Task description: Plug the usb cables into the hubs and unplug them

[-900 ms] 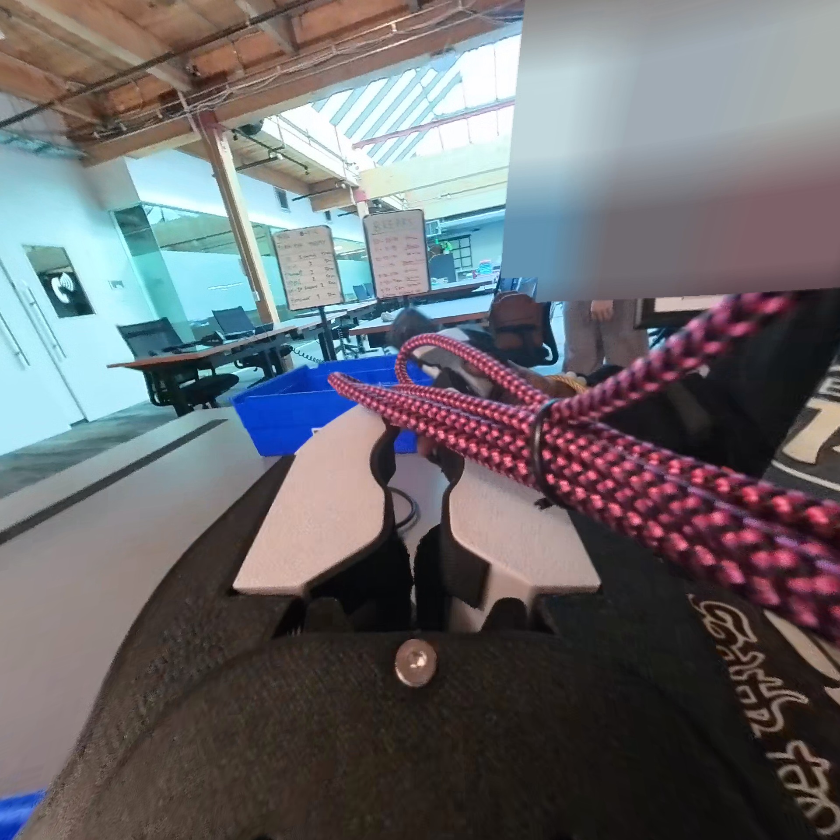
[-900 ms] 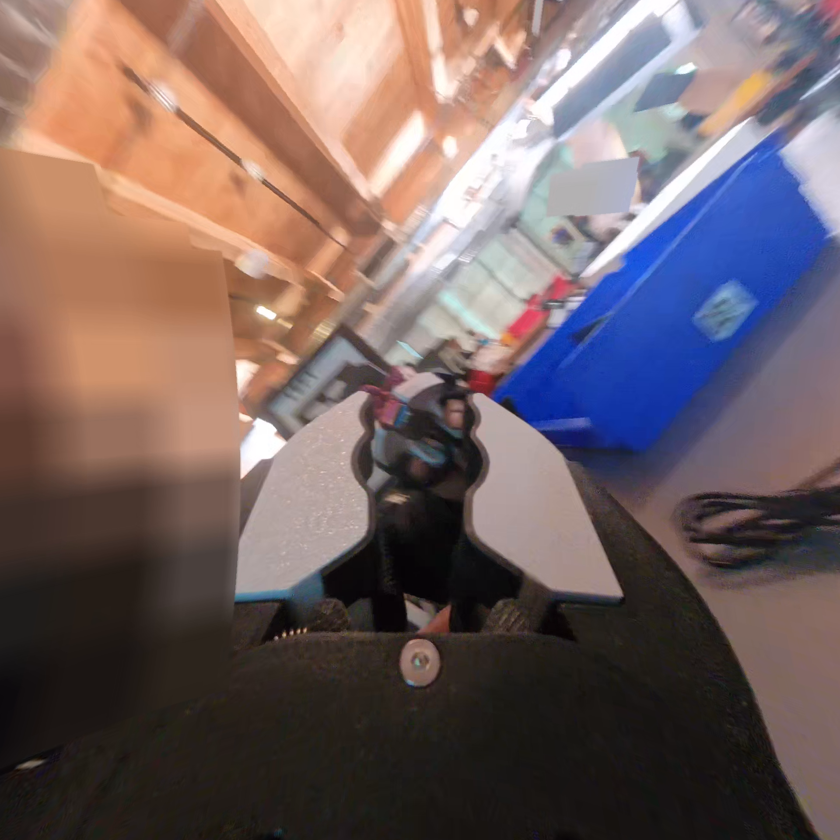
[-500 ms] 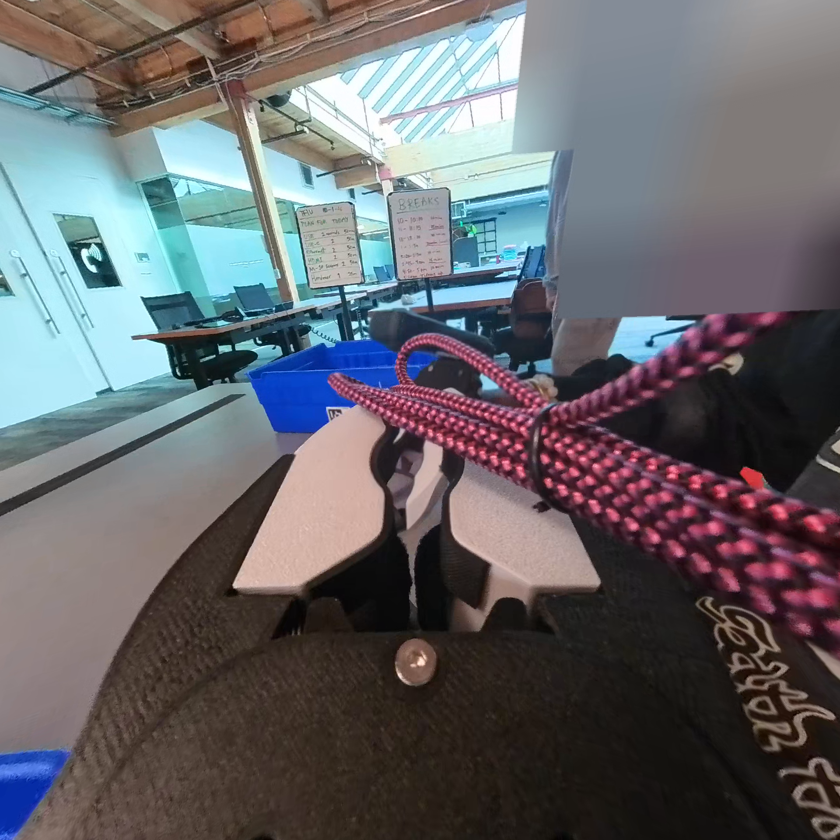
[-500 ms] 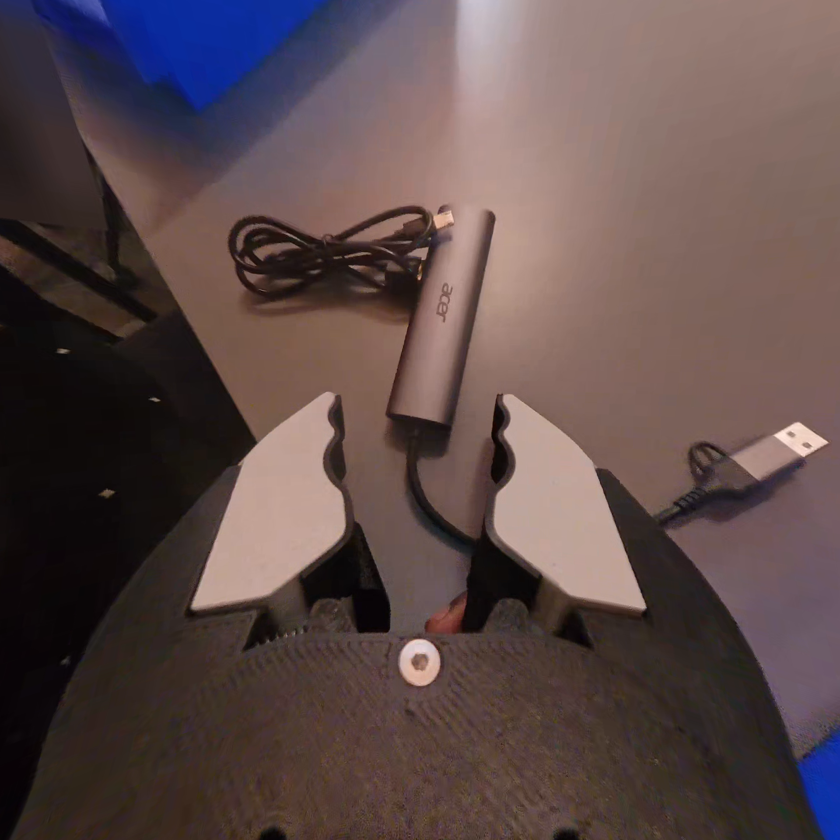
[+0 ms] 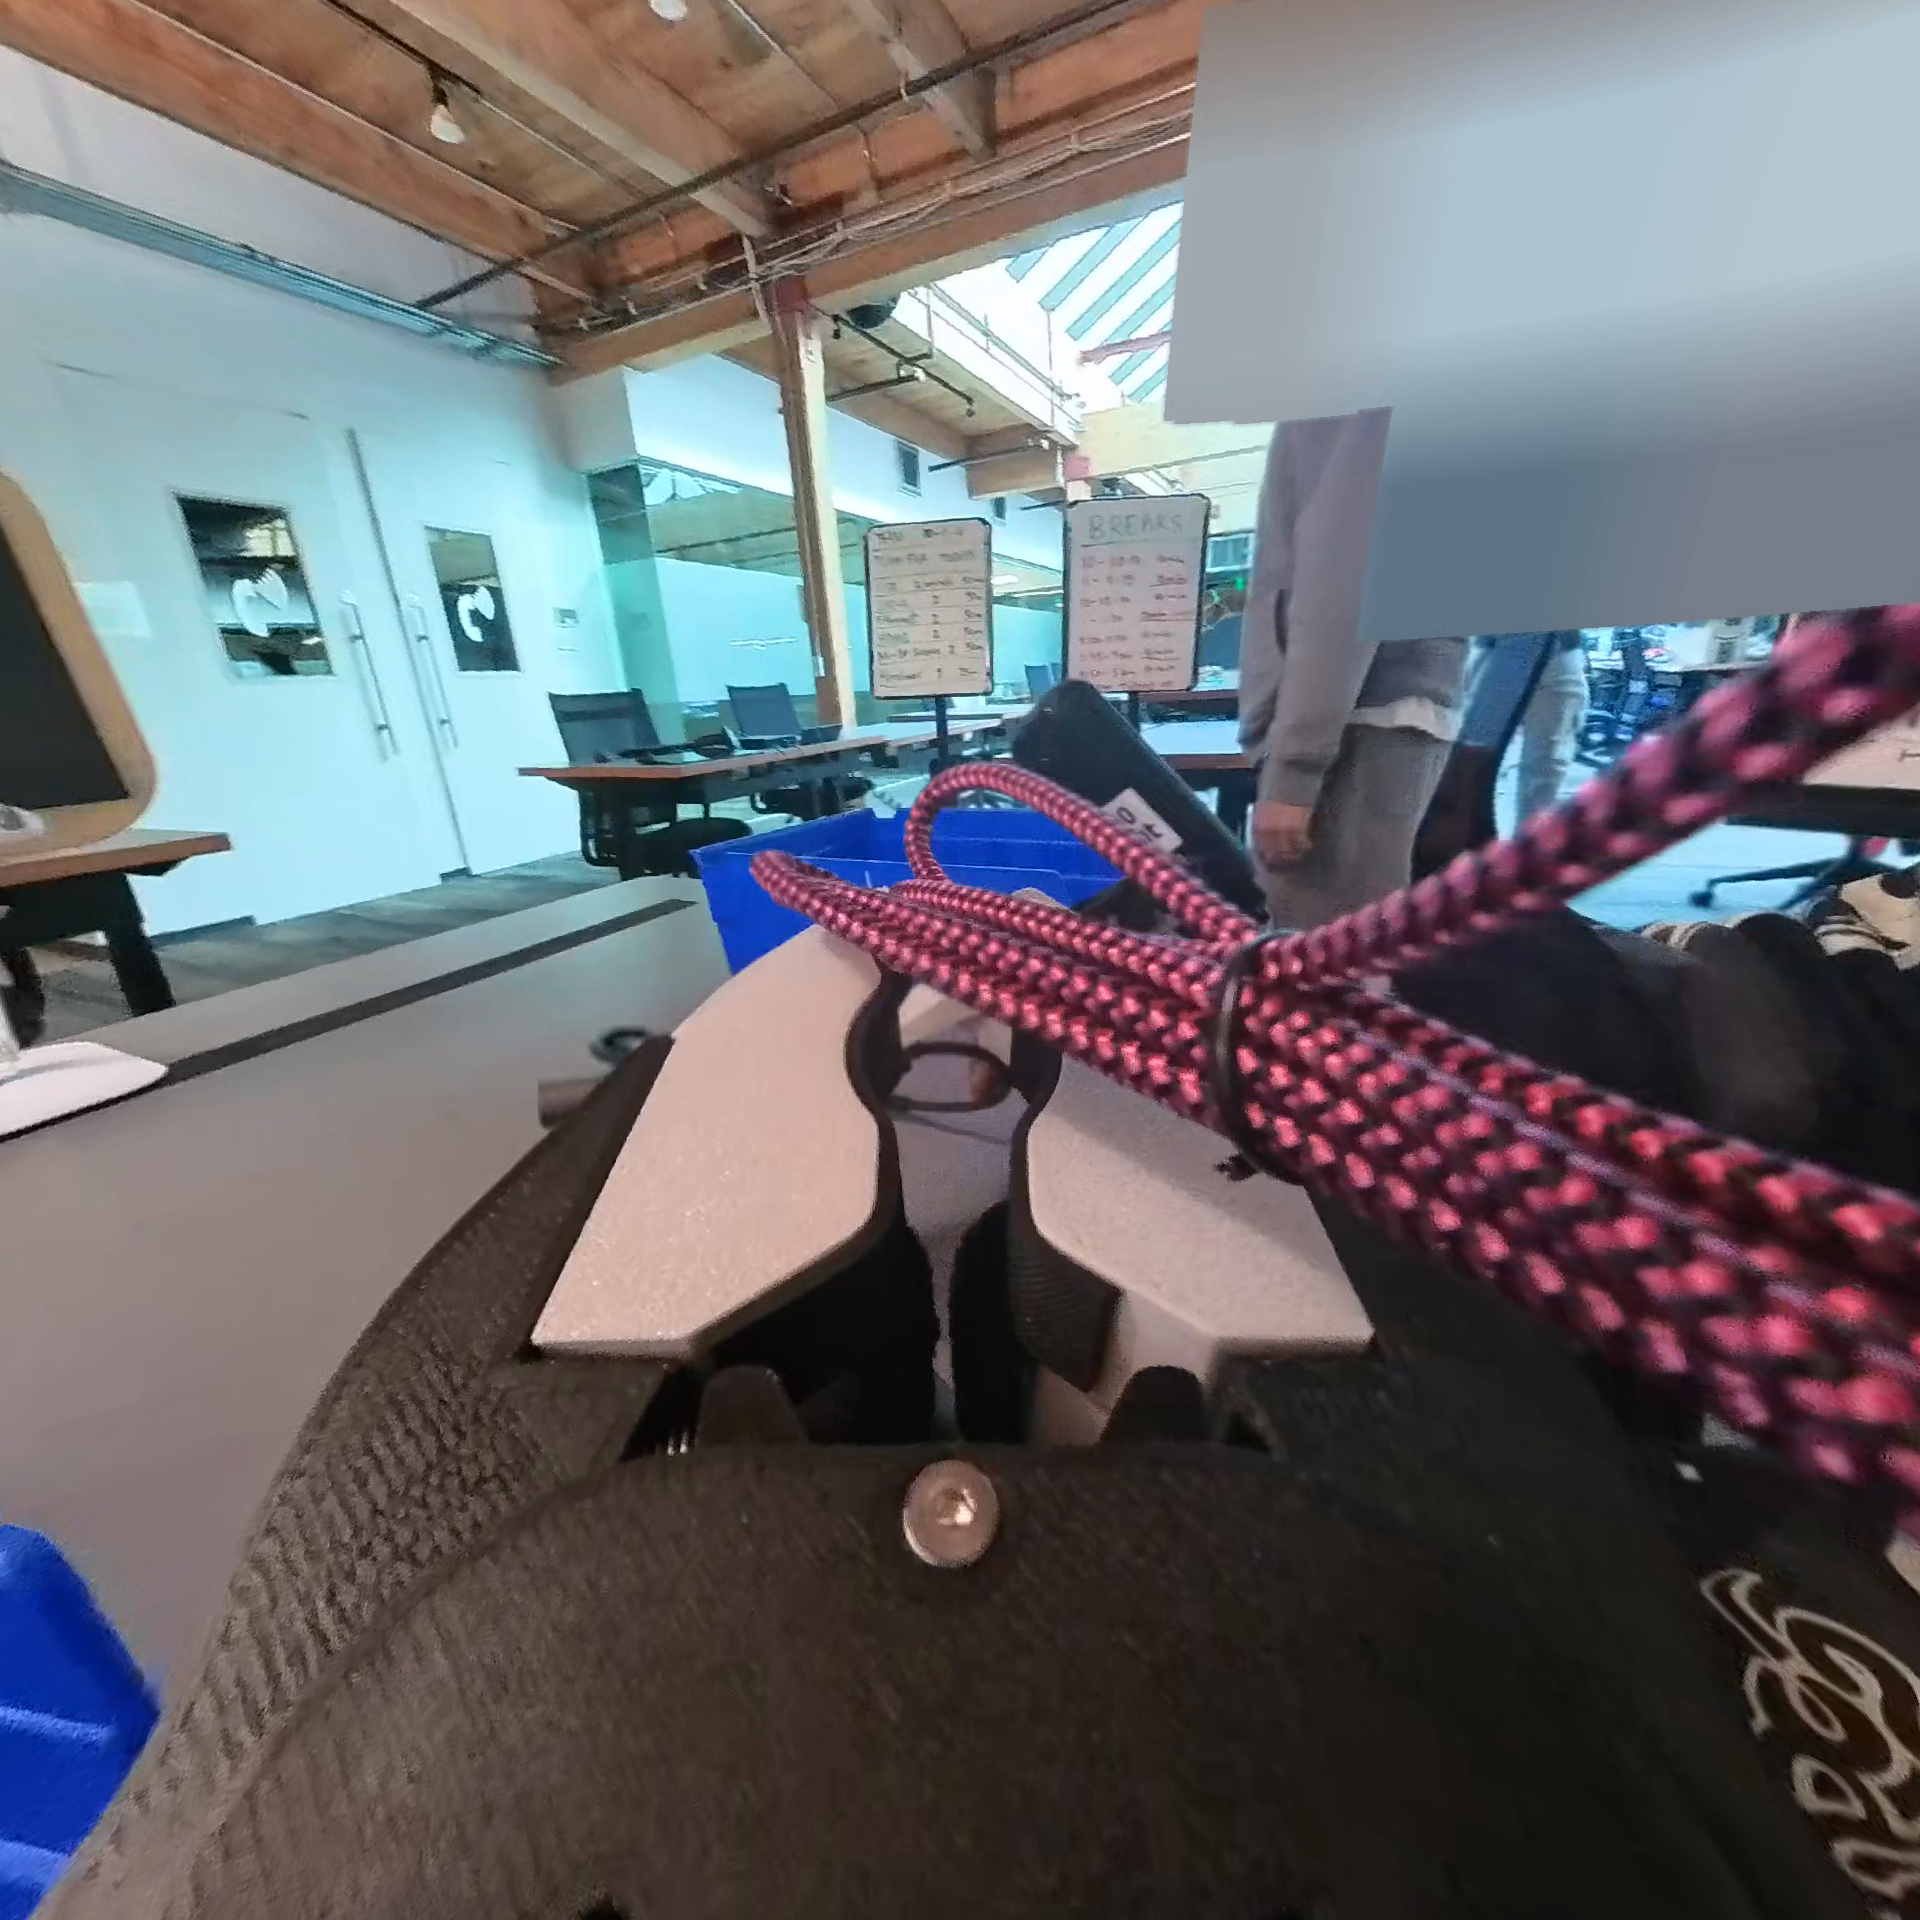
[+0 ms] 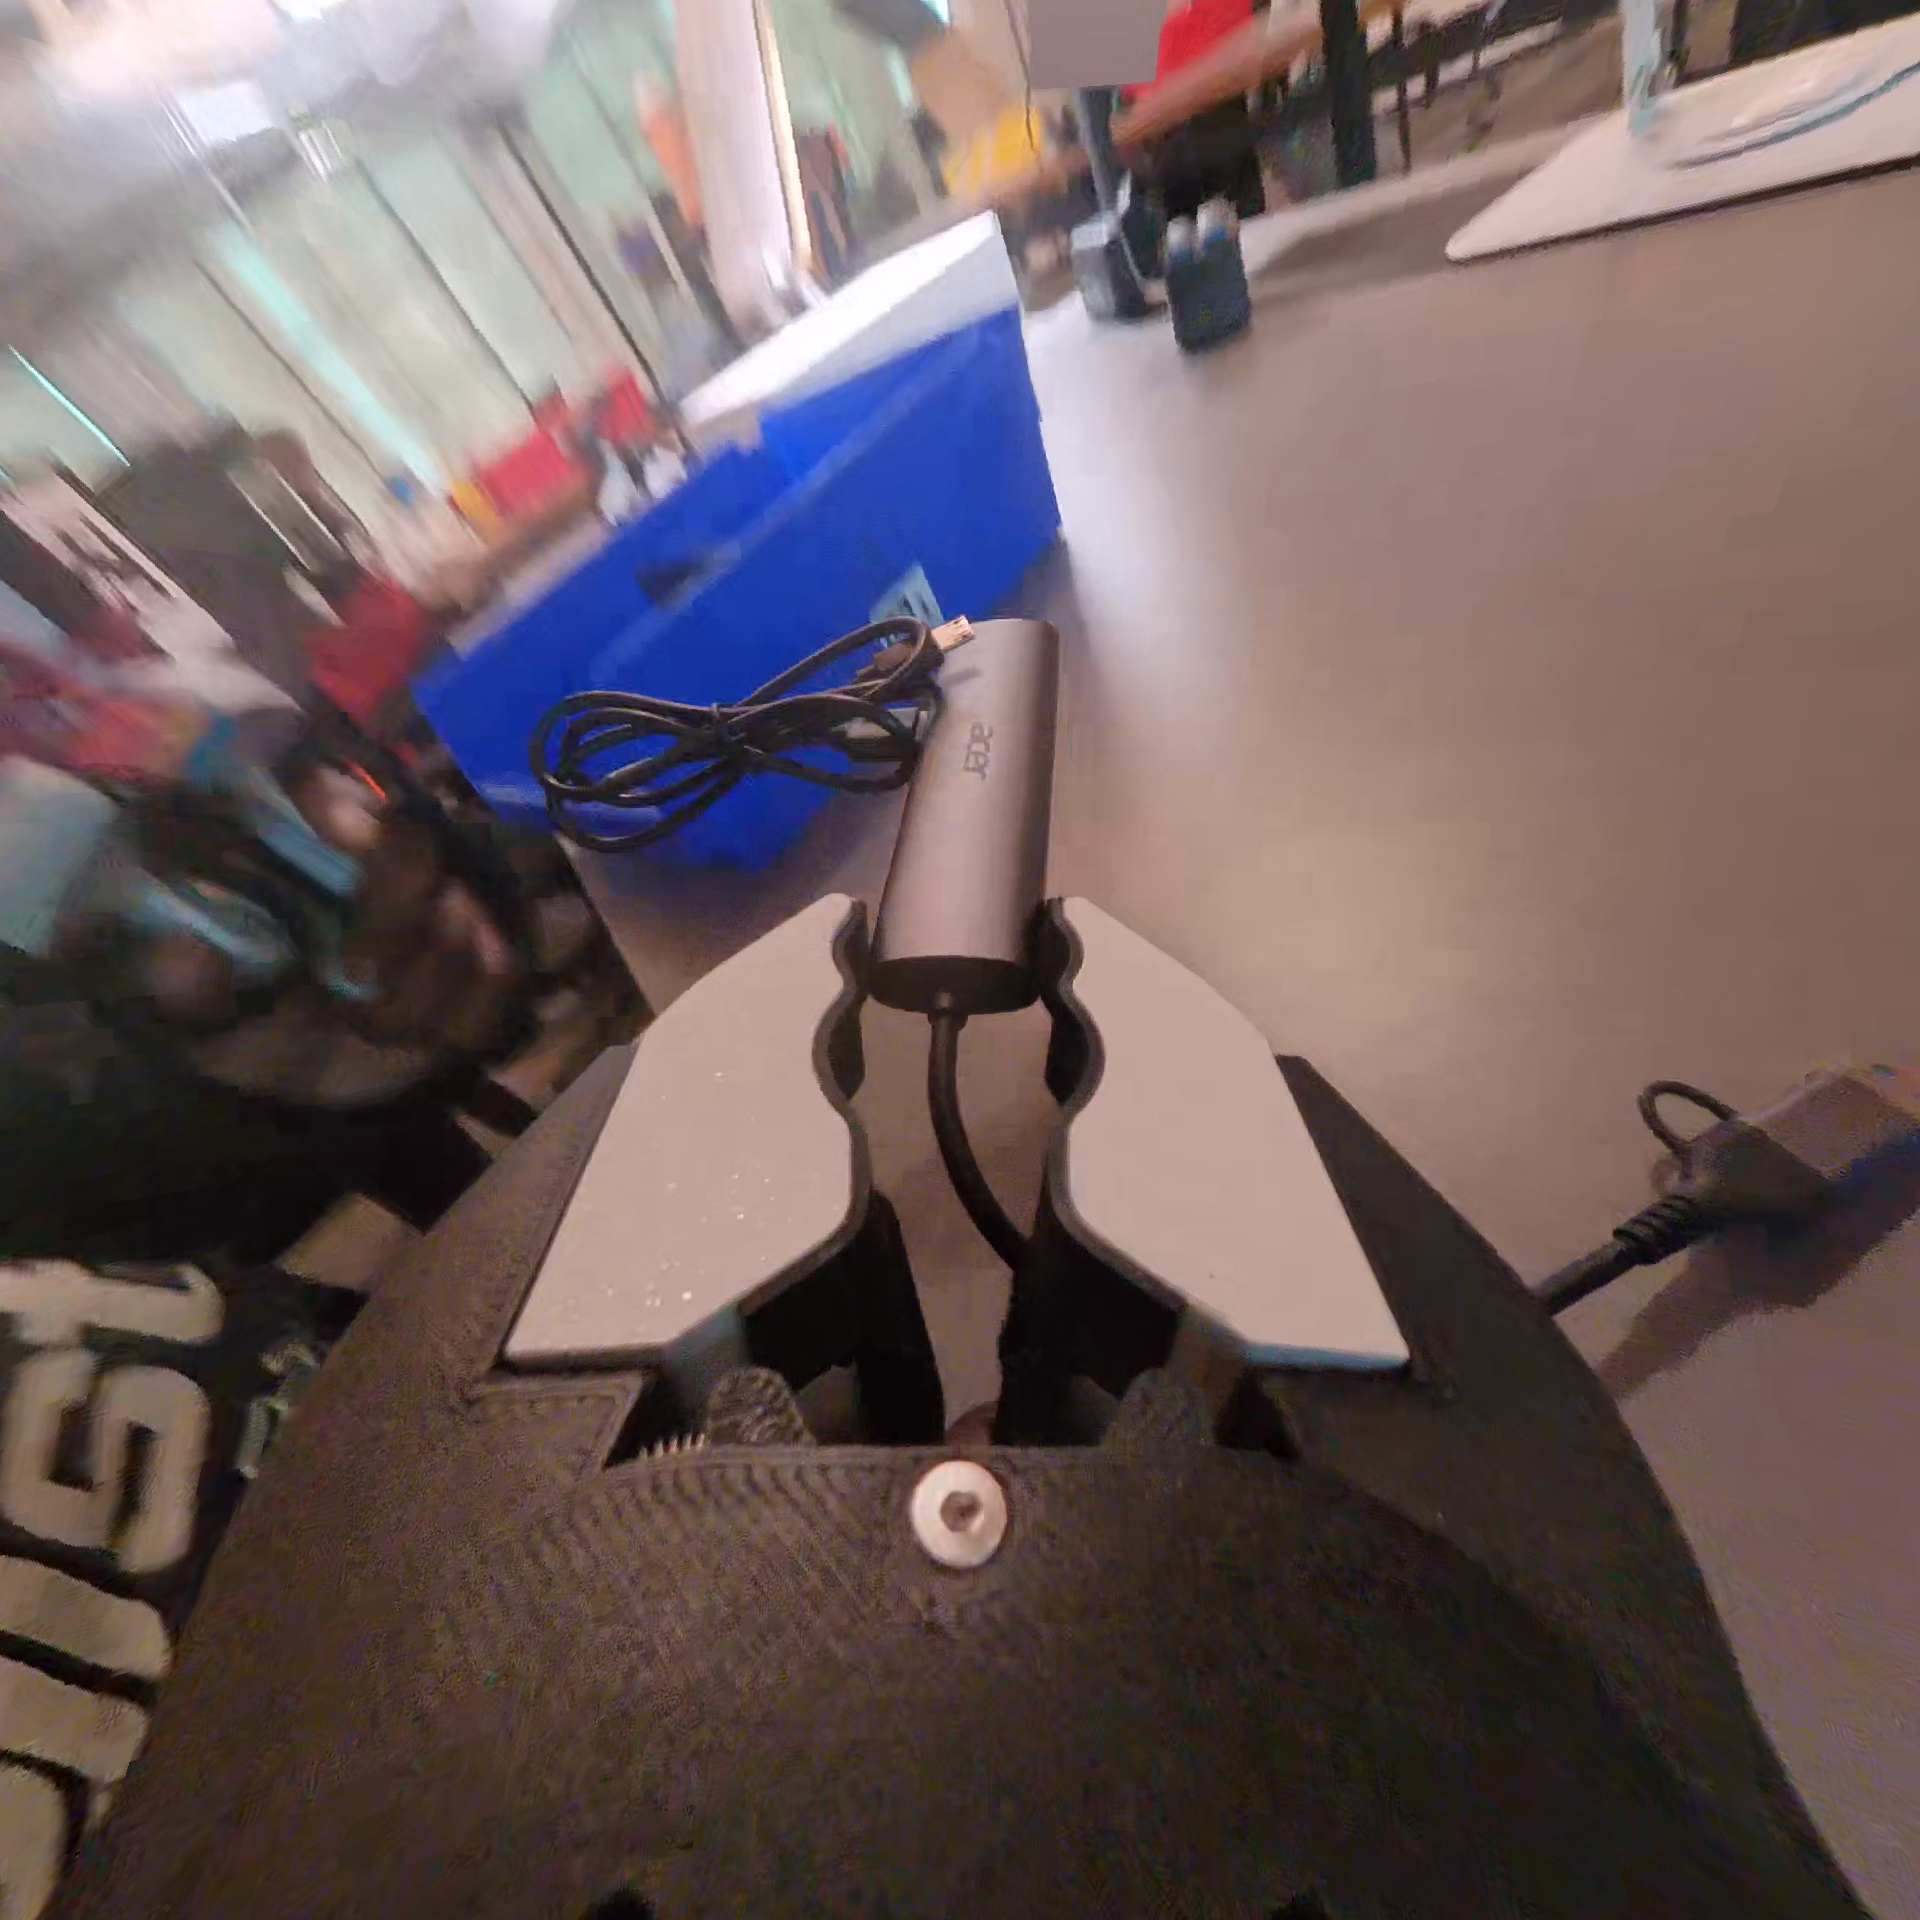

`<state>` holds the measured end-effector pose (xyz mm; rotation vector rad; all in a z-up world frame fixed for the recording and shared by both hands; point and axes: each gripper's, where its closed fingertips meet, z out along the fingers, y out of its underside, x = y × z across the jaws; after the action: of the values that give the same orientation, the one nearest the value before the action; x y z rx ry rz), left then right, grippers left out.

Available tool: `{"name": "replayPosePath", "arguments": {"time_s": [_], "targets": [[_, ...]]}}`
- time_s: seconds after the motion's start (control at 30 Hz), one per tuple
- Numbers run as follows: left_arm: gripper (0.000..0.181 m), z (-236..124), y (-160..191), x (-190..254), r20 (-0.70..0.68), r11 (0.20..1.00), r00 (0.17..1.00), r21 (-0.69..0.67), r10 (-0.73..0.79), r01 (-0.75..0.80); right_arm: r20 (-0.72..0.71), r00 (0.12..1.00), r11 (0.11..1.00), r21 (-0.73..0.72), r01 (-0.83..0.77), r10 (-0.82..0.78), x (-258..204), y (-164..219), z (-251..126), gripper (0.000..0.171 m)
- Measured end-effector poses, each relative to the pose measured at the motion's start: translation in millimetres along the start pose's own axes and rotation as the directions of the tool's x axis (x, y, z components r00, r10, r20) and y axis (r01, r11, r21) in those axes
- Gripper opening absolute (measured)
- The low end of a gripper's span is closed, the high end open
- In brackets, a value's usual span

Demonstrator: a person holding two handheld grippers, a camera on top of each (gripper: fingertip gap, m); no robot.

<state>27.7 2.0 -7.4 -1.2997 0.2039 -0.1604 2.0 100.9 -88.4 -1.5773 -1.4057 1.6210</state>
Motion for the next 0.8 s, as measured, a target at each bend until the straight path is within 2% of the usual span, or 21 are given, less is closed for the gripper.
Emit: {"name": "replayPosePath", "arguments": {"time_s": [0.17, 0.27, 0.33, 0.53, 0.8], "targets": [[0.015, 3.5, 4.1, 1.4, 0.053, 1.0, 0.998, 0.007, 0.028, -0.029, 0.137, 0.968, 0.95, 0.202, -0.237, 0.212, -23.7, -20.0, -3.4, 0.031], [0.016, 4.4, 7.4, -8.1, 0.106, 0.999, 0.993, 0.006, 0.049, -0.05, 0.199, 0.945, 0.918, 0.254, -0.305, 0.259, -46.1, -22.4, -0.8, 0.03], [0.016, 4.3, 9.8, -16.2, 0.145, 0.997, 0.986, -0.006, 0.083, -0.083, 0.198, 0.954, 0.925, 0.266, -0.273, 0.224, -60.9, -20.5, 3.0, 0.031], [0.016, 3.9, 14.9, -22.1, 0.175, 0.997, 0.981, -0.024, 0.083, -0.08, 0.101, 0.995, 0.95, 0.309, -0.042, 0.011, -84.7, -21.1, 5.5, 0.031], [0.016, 4.0, 14.3, -18.5, 0.169, 0.992, 0.977, -0.03, 0.126, -0.123, 0.035, 0.996, 0.942, 0.328, 0.066, -0.082, -87.3, -20.8, 4.2, 0.031]]}}
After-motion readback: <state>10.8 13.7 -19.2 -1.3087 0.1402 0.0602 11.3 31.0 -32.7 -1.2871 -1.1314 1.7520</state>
